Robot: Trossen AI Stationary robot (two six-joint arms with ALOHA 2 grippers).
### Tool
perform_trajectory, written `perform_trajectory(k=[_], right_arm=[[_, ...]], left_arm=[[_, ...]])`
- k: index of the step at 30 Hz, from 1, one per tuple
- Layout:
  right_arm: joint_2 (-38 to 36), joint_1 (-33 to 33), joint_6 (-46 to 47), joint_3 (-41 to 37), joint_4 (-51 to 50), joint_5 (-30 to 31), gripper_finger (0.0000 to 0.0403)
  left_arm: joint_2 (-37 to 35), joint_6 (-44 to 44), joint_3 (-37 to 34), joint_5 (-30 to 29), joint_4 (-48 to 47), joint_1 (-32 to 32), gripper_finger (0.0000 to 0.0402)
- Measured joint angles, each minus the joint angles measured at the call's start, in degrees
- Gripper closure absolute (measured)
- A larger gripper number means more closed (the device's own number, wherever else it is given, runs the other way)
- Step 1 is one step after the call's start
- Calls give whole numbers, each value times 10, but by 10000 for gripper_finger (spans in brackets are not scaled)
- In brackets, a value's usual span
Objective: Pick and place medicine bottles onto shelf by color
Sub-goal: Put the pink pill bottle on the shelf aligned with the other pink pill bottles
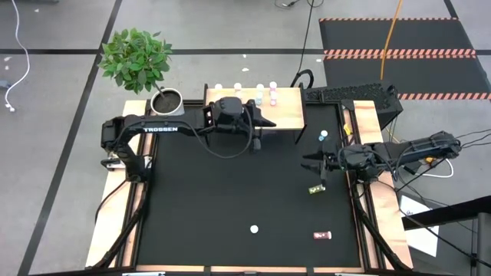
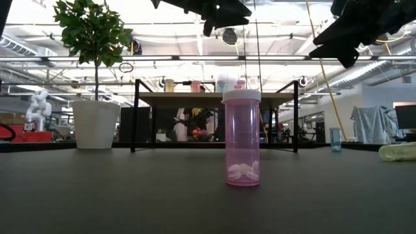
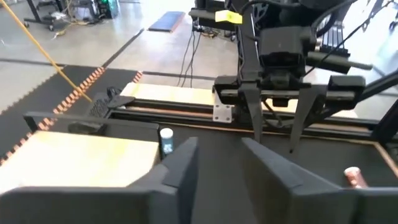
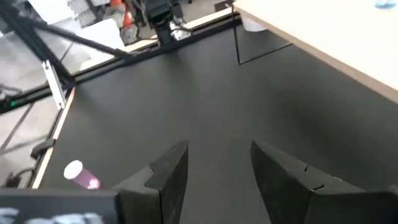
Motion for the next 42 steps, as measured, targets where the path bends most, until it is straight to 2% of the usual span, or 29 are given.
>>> perform_trajectory(k=[5,8,11,14,19,21,24,29,33,36,39,42], right_arm=[[0,-7,0,1,-37,-8,234],[4,-17,22,18,-110,-8,234],[12,-23,28,50,-188,-8,234],[22,-25,31,83,-242,-8,234],[26,-25,61,95,-274,-10,234],[29,-25,70,95,-286,-10,234],[35,-25,71,95,-283,-10,234],[56,-24,60,95,-226,-38,234],[89,-22,44,95,-261,-62,234],[104,-22,36,94,-309,-68,234],[107,-22,45,94,-354,-65,234],[99,-22,59,94,-384,-33,234]], left_arm=[[0,-41,0,-1,-20,-14,343],[0,-56,-10,-1,-35,-29,366],[0,-71,-51,-6,-20,-50,379],[1,-108,-111,-14,40,-67,384],[2,-182,-207,-16,206,-82,384],[2,-206,-223,-20,237,-85,379],[2,-221,-224,-25,231,-90,354],[2,-223,-224,-36,209,-104,268],[4,-224,-224,-50,137,-126,212],[16,-210,-225,-86,118,-149,199],[20,-201,-224,-118,151,-167,206],[23,-207,-224,-142,146,-175,216]])
